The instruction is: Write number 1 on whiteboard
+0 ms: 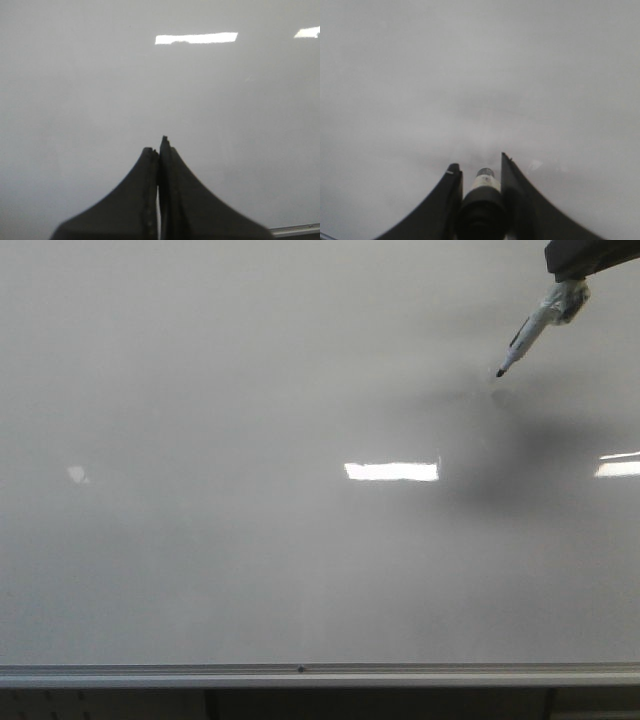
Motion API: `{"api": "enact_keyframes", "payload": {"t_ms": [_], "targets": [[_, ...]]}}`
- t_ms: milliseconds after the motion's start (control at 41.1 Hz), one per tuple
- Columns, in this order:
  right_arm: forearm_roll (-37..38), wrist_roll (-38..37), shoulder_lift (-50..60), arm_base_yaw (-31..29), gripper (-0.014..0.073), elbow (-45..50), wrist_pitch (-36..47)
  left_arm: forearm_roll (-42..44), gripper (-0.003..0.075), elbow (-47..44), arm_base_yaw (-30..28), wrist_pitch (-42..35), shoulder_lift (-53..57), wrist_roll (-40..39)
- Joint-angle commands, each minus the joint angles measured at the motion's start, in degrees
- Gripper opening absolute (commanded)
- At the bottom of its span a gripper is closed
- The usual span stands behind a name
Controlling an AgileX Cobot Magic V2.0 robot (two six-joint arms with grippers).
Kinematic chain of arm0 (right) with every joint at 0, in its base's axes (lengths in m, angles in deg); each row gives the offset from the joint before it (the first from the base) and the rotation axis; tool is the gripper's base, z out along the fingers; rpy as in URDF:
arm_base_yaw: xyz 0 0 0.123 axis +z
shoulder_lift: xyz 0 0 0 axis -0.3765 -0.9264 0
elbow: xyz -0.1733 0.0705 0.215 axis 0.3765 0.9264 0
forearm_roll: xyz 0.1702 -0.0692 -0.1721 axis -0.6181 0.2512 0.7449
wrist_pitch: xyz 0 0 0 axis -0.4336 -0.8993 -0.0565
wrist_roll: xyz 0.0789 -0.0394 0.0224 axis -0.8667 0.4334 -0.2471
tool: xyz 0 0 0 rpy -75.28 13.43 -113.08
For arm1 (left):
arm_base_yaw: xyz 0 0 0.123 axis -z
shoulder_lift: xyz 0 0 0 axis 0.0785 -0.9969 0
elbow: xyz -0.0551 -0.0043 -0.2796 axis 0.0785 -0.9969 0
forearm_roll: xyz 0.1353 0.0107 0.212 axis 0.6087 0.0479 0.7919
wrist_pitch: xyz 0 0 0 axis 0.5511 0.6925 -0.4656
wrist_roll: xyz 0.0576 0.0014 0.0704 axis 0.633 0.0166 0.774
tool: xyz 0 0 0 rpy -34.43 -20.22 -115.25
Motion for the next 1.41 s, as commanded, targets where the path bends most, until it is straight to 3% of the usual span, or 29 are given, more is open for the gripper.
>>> {"api": "enact_keyframes", "payload": {"t_ms": [0, 778, 1386], "targets": [[-1.24, 0.71, 0.10, -0.20, -0.0060, -2.46, 4.06, -1.02, -0.0020, 1.66, -0.11, -4.58, -0.04, -0.50], [-1.24, 1.35, -7.97, 2.56, -0.0060, 0.79, 5.80, -1.02, -0.0020, 1.66, -0.11, -4.58, -0.04, -0.50], [-1.24, 1.35, 13.17, 2.83, -0.0060, 1.07, -8.82, -1.02, -0.0020, 1.66, -0.11, -4.45, -0.04, -0.50]]}}
